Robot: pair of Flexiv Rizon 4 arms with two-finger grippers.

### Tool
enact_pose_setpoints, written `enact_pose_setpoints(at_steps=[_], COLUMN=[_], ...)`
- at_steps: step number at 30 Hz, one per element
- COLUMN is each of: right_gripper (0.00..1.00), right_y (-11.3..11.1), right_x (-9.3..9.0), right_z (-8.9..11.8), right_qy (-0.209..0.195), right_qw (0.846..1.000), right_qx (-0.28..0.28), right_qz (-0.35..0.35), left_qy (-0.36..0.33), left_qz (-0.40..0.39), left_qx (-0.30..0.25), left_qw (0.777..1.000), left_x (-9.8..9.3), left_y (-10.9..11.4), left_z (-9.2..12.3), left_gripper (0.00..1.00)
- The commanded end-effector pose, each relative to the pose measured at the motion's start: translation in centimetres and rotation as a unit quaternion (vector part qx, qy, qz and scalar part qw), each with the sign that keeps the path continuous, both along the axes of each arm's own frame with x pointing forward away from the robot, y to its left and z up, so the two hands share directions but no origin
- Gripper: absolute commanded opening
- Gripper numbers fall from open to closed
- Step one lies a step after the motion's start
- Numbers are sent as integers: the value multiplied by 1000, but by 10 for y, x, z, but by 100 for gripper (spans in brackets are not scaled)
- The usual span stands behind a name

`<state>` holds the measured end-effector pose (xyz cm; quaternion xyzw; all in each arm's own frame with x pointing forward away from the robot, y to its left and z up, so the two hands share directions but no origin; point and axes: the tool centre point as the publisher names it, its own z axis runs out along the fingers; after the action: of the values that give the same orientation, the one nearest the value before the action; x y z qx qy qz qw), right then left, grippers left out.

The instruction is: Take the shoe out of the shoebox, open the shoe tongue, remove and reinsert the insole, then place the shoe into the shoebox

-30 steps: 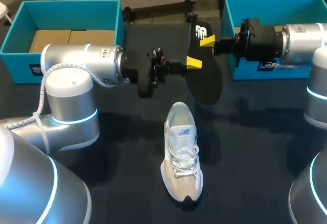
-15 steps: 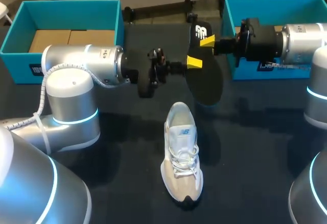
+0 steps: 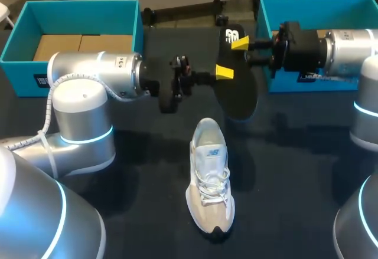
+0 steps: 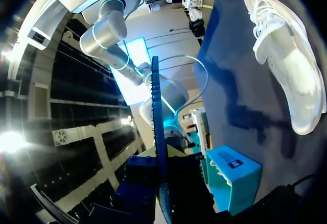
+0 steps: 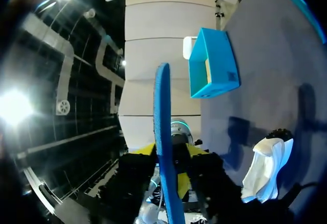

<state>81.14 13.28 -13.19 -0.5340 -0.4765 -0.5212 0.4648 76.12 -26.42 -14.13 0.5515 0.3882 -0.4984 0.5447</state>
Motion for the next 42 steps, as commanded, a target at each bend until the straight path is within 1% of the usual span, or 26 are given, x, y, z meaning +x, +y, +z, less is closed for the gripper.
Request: enact_pose_setpoints(at_steps=[1,4,9,13,19,22,23,24,26,27,29,30,32,35,36,37,38,42], right_gripper=[100,100,100,100,100,100,100,100,100,100,100,100,100,100,100,100,100,100], right_y=[-9,-15,-23,-29,-38,-38,-38,-38,-38,-38,-38,-38,-38,-38,-38,-38,-38,-38], right_x=[-9,-15,-20,-22,-23,-23,-23,-23,-23,-23,-23,-23,-23,-23,-23,-23,-23,-23], right_z=[-2,-3,-10,-11,-9,-9,-9,-9,-9,-9,-9,-9,-9,-9,-9,-9,-9,-9], right_qy=[-6,-13,-8,-4,-11,-11,-11,-11,-11,-11,-11,-11,-11,-11,-11,-11,-11,-11], right_qw=[1000,1000,1000,1000,1000,1000,1000,1000,1000,1000,1000,1000,1000,1000,1000,1000,1000,1000], right_qx=[6,17,21,23,20,20,20,20,20,20,20,20,20,20,20,20,20,20], right_qz=[-9,-7,-2,0,-6,-6,-6,-6,-6,-6,-6,-6,-6,-6,-6,-6,-6,-6], left_qy=[3,14,20,37,99,163,203,224,290,330,443,475,526,571,578,579,565,565], left_qz=[10,11,33,40,39,30,21,24,15,19,-3,-11,-25,-35,-38,-42,-47,-47], left_qx=[7,15,44,65,88,90,86,88,82,79,61,55,44,24,23,23,32,32], left_qw=[1000,1000,998,996,990,982,975,970,953,941,894,878,849,820,815,814,823,823], left_x=[-9,-11,-8,-10,-12,-15,-16,-16,-17,-16,-12,-11,-12,-13,-14,-15,-17,-17], left_y=[18,33,52,66,85,94,98,100,104,106,110,112,116,119,119,119,118,118], left_z=[5,7,0,-5,-13,-18,-20,-21,-22,-24,-28,-29,-32,-31,-29,-27,-21,-21], left_gripper=[0,0,0,0,0,0,0,0,0,0,0,0,0,0,0,0,0,0])
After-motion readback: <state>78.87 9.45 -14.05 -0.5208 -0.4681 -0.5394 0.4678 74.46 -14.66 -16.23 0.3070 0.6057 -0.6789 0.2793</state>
